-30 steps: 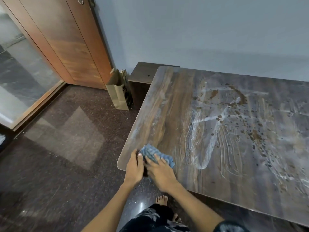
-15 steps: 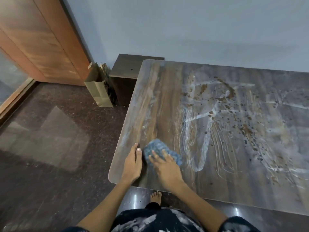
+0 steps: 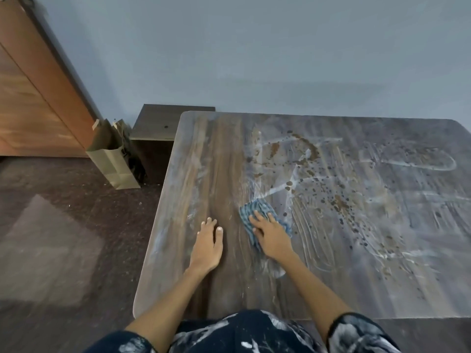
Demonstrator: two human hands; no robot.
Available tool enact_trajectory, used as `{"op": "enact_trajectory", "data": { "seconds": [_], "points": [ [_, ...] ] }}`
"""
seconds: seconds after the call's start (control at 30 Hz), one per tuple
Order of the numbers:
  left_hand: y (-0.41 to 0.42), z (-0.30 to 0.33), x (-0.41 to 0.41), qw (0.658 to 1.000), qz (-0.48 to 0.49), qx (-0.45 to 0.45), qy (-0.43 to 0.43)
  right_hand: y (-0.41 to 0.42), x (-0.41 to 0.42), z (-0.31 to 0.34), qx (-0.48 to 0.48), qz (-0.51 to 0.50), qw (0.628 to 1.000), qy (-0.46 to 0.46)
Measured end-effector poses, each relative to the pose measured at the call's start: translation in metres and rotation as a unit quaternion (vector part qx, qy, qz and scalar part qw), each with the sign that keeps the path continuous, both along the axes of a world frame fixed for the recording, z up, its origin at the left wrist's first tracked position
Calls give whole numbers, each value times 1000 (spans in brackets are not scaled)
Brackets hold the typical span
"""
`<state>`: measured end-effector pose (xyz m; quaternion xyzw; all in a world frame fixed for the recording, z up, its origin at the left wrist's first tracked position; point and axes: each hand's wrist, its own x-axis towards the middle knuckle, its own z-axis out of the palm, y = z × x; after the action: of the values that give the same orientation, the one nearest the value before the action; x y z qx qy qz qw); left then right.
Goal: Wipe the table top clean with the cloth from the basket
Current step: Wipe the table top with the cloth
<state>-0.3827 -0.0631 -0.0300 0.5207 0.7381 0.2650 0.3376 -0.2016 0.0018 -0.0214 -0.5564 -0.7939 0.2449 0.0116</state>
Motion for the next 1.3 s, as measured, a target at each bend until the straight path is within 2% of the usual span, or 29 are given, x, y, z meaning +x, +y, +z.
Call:
{"op": "enact_trajectory", "data": {
  "seconds": [0.1, 0.3, 0.6, 1.07, 1.3],
  "points": [
    [5, -3, 5, 998, -15, 8, 63, 15, -23, 1, -8, -28, 1000, -2],
    [33, -9, 19, 987, -35, -17, 157, 6, -17, -9, -22, 77, 996, 25],
    [109, -11, 25, 965, -66, -29, 253, 83, -11, -10, -43, 39, 997, 48],
    [273, -21, -2, 958, -55, 18, 280, 292, -54, -10, -10, 21, 999, 46],
    [290, -32, 0, 959, -14, 35, 281, 396, -77, -13, 5, -22, 999, 48]
  ]
}}
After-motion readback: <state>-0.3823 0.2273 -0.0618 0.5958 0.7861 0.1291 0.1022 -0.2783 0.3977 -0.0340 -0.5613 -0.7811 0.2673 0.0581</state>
